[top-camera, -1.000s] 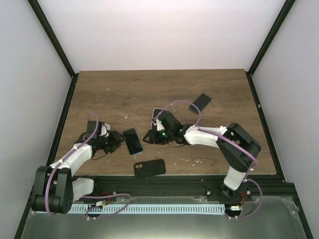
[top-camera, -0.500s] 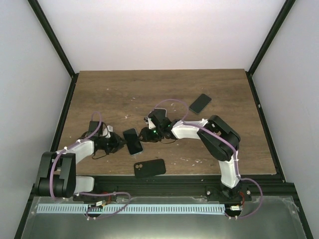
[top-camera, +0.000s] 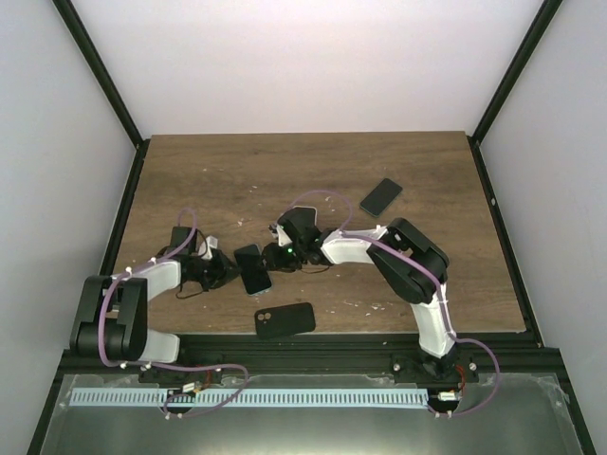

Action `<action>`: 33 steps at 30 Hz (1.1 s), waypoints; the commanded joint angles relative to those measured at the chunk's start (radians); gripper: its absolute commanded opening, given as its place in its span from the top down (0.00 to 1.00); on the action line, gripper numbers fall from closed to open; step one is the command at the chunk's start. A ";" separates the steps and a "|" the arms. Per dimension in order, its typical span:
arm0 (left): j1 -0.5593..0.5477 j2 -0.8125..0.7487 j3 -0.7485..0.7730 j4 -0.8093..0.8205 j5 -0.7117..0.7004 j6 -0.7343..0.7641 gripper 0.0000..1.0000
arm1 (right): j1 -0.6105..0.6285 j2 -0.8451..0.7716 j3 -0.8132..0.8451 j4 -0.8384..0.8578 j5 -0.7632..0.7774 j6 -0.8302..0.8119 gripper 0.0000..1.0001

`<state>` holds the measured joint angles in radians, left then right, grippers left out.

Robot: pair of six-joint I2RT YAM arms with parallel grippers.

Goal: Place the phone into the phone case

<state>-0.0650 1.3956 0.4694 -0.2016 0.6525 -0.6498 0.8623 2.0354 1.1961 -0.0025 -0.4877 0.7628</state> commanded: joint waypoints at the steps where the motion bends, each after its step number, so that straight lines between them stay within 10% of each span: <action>1: 0.002 0.025 0.012 -0.017 -0.053 0.036 0.82 | 0.017 0.023 -0.001 0.145 -0.092 0.058 0.58; 33: -0.125 0.042 -0.081 0.271 0.203 -0.232 0.74 | -0.017 -0.165 -0.315 0.670 -0.152 0.307 0.56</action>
<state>-0.1398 1.4055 0.3931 -0.0132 0.7139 -0.8101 0.8200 1.9312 0.8547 0.5243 -0.5789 1.0641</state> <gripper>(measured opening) 0.262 0.436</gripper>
